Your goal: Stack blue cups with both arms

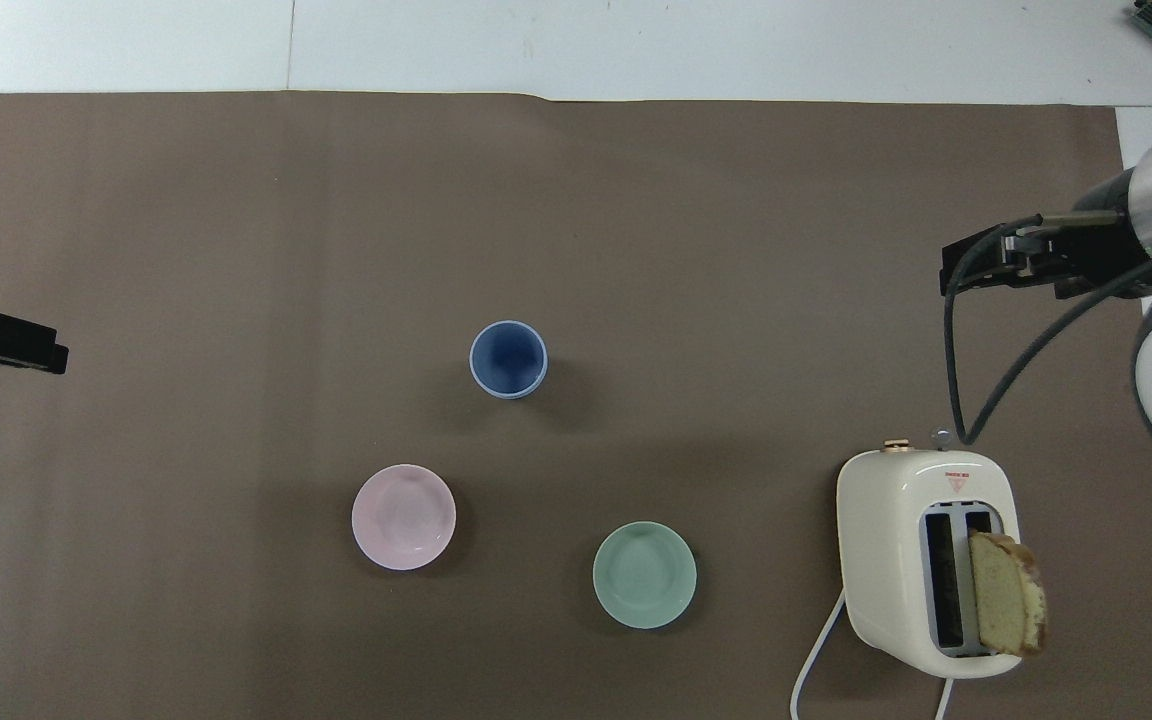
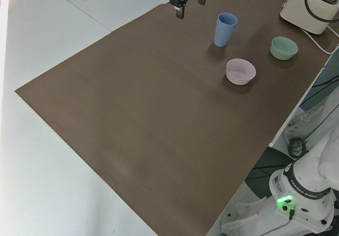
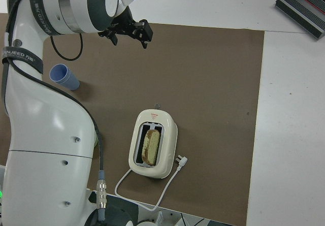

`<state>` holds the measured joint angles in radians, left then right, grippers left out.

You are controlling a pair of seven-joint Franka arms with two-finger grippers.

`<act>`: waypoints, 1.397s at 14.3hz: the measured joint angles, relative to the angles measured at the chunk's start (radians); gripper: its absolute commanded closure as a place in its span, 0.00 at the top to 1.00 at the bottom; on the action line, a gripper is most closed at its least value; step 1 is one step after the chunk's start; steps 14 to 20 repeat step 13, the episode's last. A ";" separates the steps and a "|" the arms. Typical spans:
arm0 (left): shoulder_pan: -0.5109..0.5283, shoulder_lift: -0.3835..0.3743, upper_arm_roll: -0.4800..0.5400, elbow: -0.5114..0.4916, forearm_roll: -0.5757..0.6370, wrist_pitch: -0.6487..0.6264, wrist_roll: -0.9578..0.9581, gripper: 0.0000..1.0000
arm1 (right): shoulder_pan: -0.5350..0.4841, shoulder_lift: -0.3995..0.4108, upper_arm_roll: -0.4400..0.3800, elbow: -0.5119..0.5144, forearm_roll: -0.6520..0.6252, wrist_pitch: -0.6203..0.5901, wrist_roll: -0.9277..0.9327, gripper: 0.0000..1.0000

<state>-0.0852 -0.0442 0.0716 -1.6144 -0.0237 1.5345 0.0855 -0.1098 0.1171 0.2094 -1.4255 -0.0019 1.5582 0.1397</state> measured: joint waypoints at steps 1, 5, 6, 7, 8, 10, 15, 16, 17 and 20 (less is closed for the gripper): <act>0.000 0.000 0.000 0.000 0.000 0.000 0.000 1.00 | -0.014 -0.005 -0.001 -0.011 0.000 0.001 -0.012 1.00; 0.000 0.000 0.000 0.000 0.000 0.000 0.000 1.00 | -0.038 -0.017 -0.002 -0.030 0.000 0.003 -0.057 1.00; 0.000 0.000 0.000 0.000 0.000 0.000 0.000 1.00 | -0.038 -0.019 -0.001 -0.032 0.000 0.003 -0.057 1.00; 0.000 0.000 0.000 0.000 0.000 0.000 0.000 1.00 | -0.038 -0.020 0.000 -0.033 0.000 0.003 -0.058 1.00; 0.000 0.000 0.000 0.000 0.000 0.000 0.000 1.00 | -0.037 -0.021 0.001 -0.034 0.000 0.004 -0.059 1.00; 0.000 0.000 -0.001 0.000 0.000 0.000 0.000 1.00 | -0.037 -0.022 0.002 -0.036 0.000 0.005 -0.077 1.00; 0.000 0.000 -0.007 0.000 0.000 -0.007 0.000 1.00 | -0.037 -0.024 0.001 -0.039 -0.001 0.007 -0.116 1.00; 0.000 0.000 -0.007 0.000 0.000 -0.007 0.000 1.00 | -0.037 -0.024 0.001 -0.039 -0.001 0.007 -0.116 1.00; 0.000 0.000 -0.007 0.000 0.000 -0.007 0.000 1.00 | -0.037 -0.024 0.001 -0.039 -0.001 0.007 -0.116 1.00; 0.000 0.000 -0.007 0.000 0.000 -0.007 0.000 1.00 | -0.037 -0.024 0.001 -0.039 -0.001 0.007 -0.116 1.00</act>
